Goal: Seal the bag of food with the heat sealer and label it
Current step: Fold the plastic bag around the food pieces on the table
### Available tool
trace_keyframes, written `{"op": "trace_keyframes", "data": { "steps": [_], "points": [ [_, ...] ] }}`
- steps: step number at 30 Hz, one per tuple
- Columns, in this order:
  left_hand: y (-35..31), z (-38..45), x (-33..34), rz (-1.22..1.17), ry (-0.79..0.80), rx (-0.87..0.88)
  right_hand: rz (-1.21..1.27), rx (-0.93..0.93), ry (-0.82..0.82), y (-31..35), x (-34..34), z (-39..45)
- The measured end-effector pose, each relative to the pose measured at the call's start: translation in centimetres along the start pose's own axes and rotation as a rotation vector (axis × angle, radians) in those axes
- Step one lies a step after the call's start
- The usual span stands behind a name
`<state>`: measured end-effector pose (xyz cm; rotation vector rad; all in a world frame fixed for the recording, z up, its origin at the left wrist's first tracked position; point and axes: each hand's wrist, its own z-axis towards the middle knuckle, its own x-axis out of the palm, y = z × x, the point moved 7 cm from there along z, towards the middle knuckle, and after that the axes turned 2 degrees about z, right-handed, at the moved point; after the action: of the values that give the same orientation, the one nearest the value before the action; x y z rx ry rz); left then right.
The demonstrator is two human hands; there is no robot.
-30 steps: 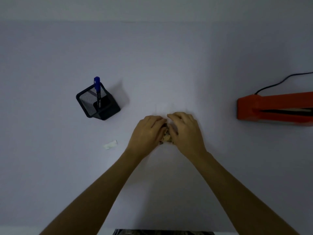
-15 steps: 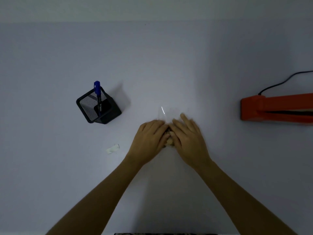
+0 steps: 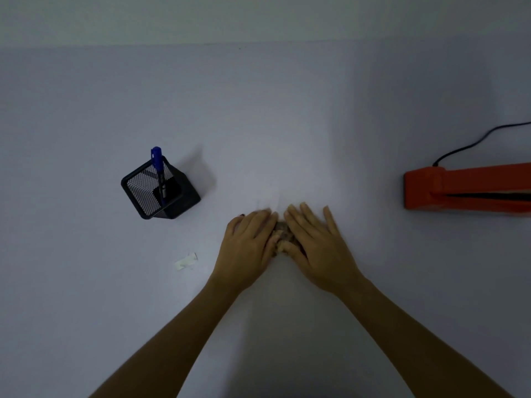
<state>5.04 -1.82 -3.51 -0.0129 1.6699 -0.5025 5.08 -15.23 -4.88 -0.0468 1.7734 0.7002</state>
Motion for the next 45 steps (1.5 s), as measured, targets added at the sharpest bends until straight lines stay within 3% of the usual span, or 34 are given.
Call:
{"op": "trace_keyframes", "data": {
  "steps": [10,17,22,30,36,40,45],
  "points": [
    [-0.1,0.4,0.1,0.040,0.063,-0.009,-0.126,-0.020,0.074,-4.5,-1.6,-1.7],
    [-0.3,0.3,-0.3,0.024,0.090,-0.046,-0.040,0.015,-0.022,-4.5,-1.7,-1.9],
    [-0.9,0.8,-0.5,0.038,0.006,-0.080,0.017,0.035,-0.062,-4.9,-2.0,-1.9],
    [-1.4,0.4,0.0,0.110,-0.062,0.062,-0.008,-0.037,-0.016,-5.2,-1.8,-2.1],
    [-2.5,0.3,0.4,-0.024,-0.089,0.134,0.003,-0.021,-0.134,-4.0,-3.5,-1.2],
    [-2.3,0.3,0.6,-0.067,-0.084,0.132,-0.068,-0.201,0.079,-1.8,-2.2,1.0],
    [-1.8,0.1,0.4,-0.092,-0.089,0.125,-0.304,-0.255,0.272,-4.8,-1.5,2.3]
  ]
}}
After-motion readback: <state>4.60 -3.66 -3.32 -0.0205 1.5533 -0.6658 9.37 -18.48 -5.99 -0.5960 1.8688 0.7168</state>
